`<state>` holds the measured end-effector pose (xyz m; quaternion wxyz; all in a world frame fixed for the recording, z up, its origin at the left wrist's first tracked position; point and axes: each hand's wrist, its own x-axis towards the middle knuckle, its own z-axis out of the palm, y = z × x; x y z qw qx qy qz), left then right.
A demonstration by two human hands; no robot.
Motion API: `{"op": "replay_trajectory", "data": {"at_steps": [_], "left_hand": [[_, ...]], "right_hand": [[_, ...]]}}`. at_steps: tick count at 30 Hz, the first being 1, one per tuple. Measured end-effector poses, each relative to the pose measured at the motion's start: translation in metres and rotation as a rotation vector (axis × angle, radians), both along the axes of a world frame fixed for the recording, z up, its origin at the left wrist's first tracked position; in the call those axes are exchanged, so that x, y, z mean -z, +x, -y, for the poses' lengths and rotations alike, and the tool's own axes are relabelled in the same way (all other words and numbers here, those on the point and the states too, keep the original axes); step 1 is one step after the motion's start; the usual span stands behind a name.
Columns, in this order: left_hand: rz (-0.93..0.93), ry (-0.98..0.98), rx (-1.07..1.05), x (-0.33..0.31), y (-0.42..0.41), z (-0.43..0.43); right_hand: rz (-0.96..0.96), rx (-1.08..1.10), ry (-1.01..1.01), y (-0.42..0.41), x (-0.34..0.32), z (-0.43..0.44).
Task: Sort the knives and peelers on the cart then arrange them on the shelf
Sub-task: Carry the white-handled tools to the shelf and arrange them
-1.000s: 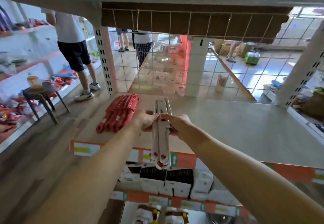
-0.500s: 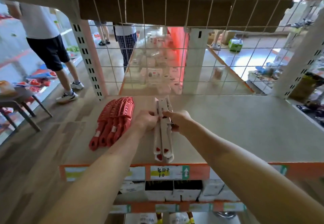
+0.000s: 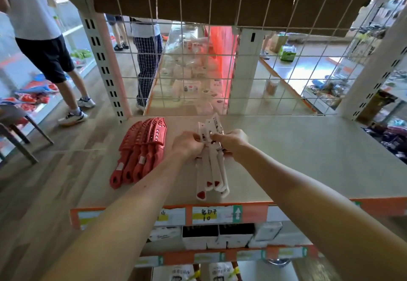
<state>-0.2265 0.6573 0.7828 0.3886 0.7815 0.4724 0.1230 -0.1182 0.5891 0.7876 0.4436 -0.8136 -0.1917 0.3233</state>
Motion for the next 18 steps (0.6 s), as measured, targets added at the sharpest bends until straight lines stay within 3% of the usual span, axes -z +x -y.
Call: {"op": "replay_trajectory", "data": {"at_steps": [6, 18], "left_hand": [[-0.146, 0.122, 0.187, -0.004, 0.000, 0.007], [-0.335, 0.314, 0.279, 0.006, 0.003, 0.011]], "right_hand": [[0.040, -0.021, -0.038, 0.012, -0.009, 0.010], [0.038, -0.052, -0.072, 0.015, -0.008, 0.015]]}}
